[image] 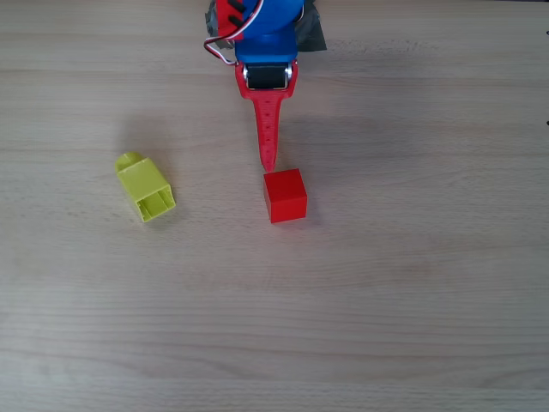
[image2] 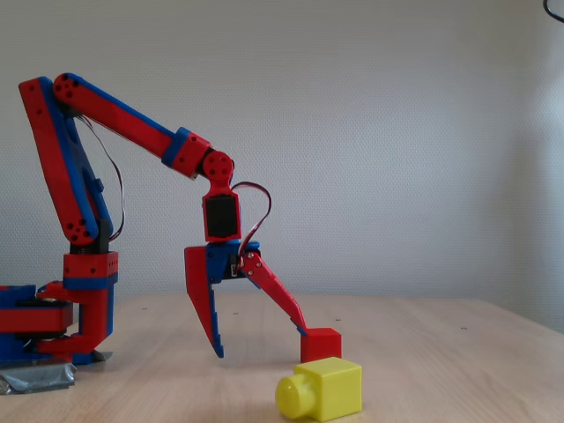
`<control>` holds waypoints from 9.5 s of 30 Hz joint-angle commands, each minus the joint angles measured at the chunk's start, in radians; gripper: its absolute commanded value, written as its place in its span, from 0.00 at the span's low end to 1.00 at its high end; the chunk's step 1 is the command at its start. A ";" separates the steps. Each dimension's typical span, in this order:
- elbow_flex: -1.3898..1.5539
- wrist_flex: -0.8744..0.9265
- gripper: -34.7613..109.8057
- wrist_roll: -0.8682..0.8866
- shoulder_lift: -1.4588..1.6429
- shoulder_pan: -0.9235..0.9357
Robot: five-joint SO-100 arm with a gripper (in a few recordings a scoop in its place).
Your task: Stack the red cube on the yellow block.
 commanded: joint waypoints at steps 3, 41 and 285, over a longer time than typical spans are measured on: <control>-0.135 0.012 0.53 0.012 0.028 0.057; -0.423 0.012 0.53 0.015 -0.299 0.204; -0.762 0.195 0.45 0.124 -0.456 0.437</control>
